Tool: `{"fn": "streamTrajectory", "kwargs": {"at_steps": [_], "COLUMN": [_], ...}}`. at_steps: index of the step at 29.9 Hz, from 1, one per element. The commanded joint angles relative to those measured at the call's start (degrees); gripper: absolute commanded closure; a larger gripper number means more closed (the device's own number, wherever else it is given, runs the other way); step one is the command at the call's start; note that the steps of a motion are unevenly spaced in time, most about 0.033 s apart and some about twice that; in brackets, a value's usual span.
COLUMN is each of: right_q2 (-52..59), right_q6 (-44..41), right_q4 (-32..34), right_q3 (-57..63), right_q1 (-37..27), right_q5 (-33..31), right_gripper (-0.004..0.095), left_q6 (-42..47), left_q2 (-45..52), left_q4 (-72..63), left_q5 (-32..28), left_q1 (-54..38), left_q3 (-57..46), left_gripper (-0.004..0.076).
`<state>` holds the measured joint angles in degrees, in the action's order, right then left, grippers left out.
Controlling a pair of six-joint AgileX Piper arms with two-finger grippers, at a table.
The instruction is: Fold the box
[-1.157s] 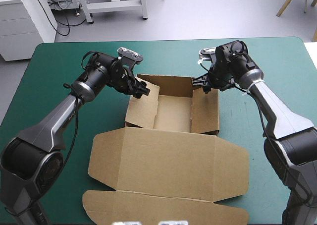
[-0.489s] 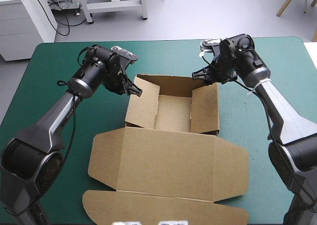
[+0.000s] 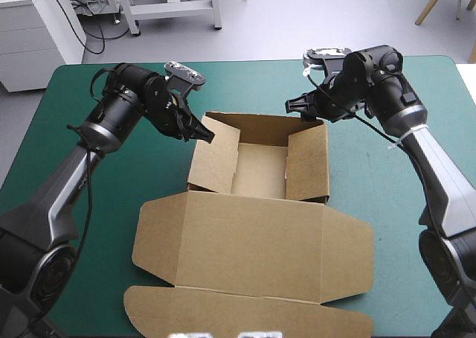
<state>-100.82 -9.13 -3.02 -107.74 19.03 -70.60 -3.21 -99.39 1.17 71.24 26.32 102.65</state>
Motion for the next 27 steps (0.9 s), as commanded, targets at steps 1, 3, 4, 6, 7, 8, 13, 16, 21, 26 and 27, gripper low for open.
{"fn": "streamTrajectory", "kwargs": {"at_steps": [1, 3, 4, 6, 7, 8, 13, 16, 21, 26, 27], "right_q2": [4.4, 5.0, 5.2, 5.4, 5.4, 5.4, 5.4, 5.4, 4.1, 2.0, 1.6], "right_q6": [0.2, 0.1, -0.3, -1.6, -1.8, -1.8, -1.4, -1.4, -1.4, -1.4, -1.4], "right_q4": [0.0, 0.0, -0.1, -0.7, -1.1, -1.6, -0.1, 3.0, 4.0, 4.0, 3.9], "right_q3": [0.1, 1.5, 2.2, 4.3, 5.1, 6.2, 11.4, 13.8, 14.7, 14.7, 14.7], "right_q1": [0.1, 0.1, 0.1, 0.1, 0.1, 0.1, 0.1, 0.1, 0.1, 0.1, 0.1], "right_q5": [1.6, 1.6, 1.6, 1.6, 1.6, 1.6, 1.6, 1.6, 1.9, 3.1, 3.1], "right_gripper": [0.0378, 0.0378, 0.0378, 0.0378, 0.0378, 0.0378, 0.0378, 0.0378, 0.0378, 0.0378, 0.0378], "left_q6": [-1.8, -1.8, -1.8, -1.8, -1.8, -1.8, -2.0, -2.0, -2.0, -1.8, -1.8], "left_q2": [6.6, 9.4, 11.0, 14.2, 16.0, 17.6, 27.5, 33.0, 41.0, 47.5, 48.6], "left_q4": [-0.3, -0.3, -0.4, -1.2, -2.0, -2.6, -3.4, -4.1, -4.4, -4.4, -4.4], "left_q5": [2.9, 2.9, 2.9, 2.9, 2.9, 2.7, -0.8, -3.1, -6.3, -10.1, -11.1], "left_q1": [0.4, 0.4, 0.4, 0.4, 0.4, 0.4, 0.4, 0.4, 0.4, 0.4, 0.4], "left_q3": [0.3, -1.0, -1.9, -4.3, -5.7, -6.8, -15.3, -21.0, -29.6, -38.8, -40.8], "left_gripper": [0.0733, 0.0733, 0.0733, 0.0733, 0.0734, 0.0734, 0.0734, 0.0734, 0.0734, 0.0734, 0.0734]}}
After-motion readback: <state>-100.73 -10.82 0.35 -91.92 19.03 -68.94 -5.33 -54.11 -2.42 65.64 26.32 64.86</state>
